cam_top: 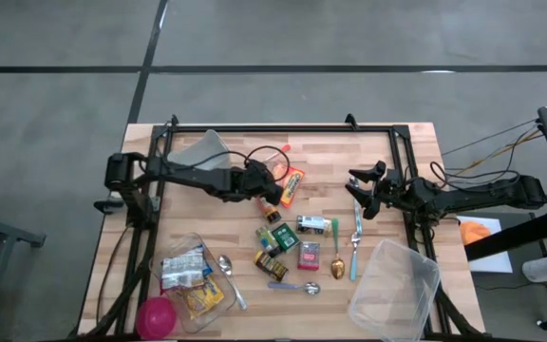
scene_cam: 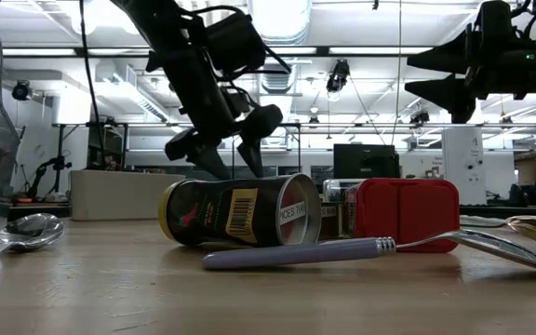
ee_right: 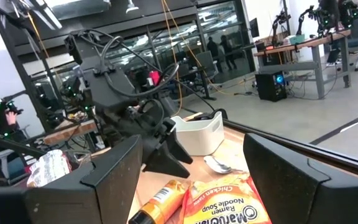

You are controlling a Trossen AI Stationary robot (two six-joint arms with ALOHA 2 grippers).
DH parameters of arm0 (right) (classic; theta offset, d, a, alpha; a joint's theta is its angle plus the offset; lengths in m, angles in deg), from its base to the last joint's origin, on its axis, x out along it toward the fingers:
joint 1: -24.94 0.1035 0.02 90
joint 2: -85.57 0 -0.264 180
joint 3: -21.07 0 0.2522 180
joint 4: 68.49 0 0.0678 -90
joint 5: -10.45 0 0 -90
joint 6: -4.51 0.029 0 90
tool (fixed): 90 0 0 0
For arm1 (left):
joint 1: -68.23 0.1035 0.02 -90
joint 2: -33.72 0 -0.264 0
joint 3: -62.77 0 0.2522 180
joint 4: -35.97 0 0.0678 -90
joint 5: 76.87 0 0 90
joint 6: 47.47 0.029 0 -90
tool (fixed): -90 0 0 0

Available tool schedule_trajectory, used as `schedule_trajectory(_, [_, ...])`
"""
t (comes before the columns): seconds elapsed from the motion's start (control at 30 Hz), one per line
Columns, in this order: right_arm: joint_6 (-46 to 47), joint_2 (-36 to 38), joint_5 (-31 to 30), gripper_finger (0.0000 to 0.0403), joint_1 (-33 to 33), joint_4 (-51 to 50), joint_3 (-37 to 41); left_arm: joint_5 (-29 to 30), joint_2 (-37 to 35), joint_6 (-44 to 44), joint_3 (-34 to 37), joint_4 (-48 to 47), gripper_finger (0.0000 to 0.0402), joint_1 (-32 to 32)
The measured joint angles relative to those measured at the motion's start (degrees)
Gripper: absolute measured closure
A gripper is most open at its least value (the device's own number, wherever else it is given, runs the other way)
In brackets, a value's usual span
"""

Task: Pick & Place Food Item
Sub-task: Put the orange noodle pack into the transparent bin

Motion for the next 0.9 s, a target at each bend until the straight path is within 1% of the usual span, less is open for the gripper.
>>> schedule_trajectory(0.2, [0.0,0.0,0.0,0.0126,0.0,0.0,0.0,-0.2,1.6,1.0,0.2,1.4,0.0114,0.0])
schedule_trajectory(0.37, [0.0,-0.1,0.0,0.0126,0.0,0.0,0.0,-2.8,3.5,5.0,0.6,4.3,0.0114,0.2])
schedule_trajectory(0.57, [0.0,-0.3,0.0,0.0126,0.0,-0.1,0.0,-5.0,3.9,4.9,2.5,7.7,0.0114,1.1])
schedule_trajectory(0.9, [0.0,-0.3,0.0,0.0126,0.0,0.0,0.0,-12.3,3.9,4.7,6.9,15.8,0.0114,3.6])
